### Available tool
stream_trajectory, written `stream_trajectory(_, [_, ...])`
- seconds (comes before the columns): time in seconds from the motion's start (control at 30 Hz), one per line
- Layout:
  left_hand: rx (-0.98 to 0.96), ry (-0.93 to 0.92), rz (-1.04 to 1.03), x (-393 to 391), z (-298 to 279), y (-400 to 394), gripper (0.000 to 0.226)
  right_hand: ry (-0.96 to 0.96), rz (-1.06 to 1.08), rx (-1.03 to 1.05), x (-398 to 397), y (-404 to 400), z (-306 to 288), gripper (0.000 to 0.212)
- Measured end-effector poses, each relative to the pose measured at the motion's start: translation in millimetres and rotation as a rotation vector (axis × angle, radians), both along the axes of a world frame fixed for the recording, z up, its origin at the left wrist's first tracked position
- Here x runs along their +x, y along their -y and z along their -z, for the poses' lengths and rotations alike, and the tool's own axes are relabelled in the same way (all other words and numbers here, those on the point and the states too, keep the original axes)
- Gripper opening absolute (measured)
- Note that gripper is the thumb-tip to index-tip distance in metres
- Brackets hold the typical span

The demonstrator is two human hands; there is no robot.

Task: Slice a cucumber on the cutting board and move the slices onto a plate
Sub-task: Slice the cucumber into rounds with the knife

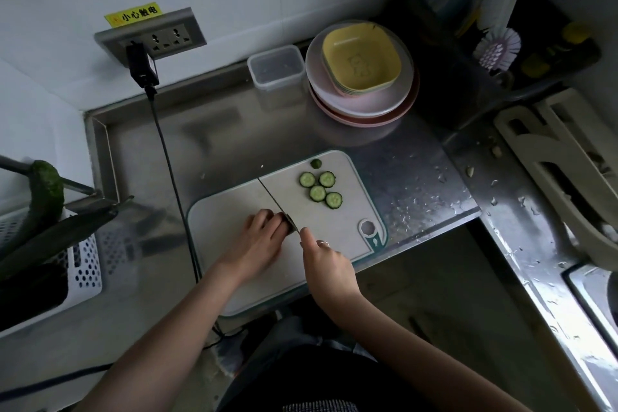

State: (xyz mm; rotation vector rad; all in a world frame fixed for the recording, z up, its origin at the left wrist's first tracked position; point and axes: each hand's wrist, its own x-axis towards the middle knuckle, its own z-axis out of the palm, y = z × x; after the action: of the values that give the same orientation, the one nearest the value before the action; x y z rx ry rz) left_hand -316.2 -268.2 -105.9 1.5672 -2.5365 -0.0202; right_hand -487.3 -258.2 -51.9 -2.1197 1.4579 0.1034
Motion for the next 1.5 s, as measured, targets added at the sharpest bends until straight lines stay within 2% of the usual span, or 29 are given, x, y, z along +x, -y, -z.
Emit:
stream_trajectory(0.27, [0.059, -0.004, 0.025, 2, 0, 1, 0.031, 0.028, 0.024, 0.02, 1, 2, 5, 0.029])
stream_trajectory(0.43, [0.031, -0.043, 0.053, 0, -2, 1, 0.032, 0.005, 0.027, 0.093, 0, 2, 7, 0.027])
stream_trajectory(0.67, [0.038, -0.058, 0.045, 1, -3, 2, 0.041, -0.042, 0.023, 0.134, 1, 3, 9, 0.035])
stream_trajectory(0.73, [0.051, -0.049, 0.041, 1, -3, 2, 0.042, -0.025, 0.032, 0.162, 1, 6, 7, 0.031])
stream_trajectory(0.87, [0.088, -0.069, -0.015, 3, -5, -1, 0.04, 0.066, 0.165, 0.183, -5, 22, -2, 0.005])
stream_trajectory(0.97, [0.073, -0.079, -0.014, 4, -5, -3, 0.03, 0.107, 0.254, 0.116, -11, 26, -5, 0.01])
stream_trajectory(1.13, [0.054, -0.064, 0.004, 3, -5, -2, 0.028, 0.113, 0.154, 0.104, -5, 16, -11, 0.004])
stream_trajectory(1.3, [0.079, -0.01, 0.014, 3, -6, 0, 0.033, 0.099, 0.098, 0.112, 0, 9, -9, 0.019])
stream_trajectory(1.5, [0.078, -0.018, 0.016, 3, -6, -1, 0.033, 0.092, 0.085, 0.096, 0, 6, -6, 0.018])
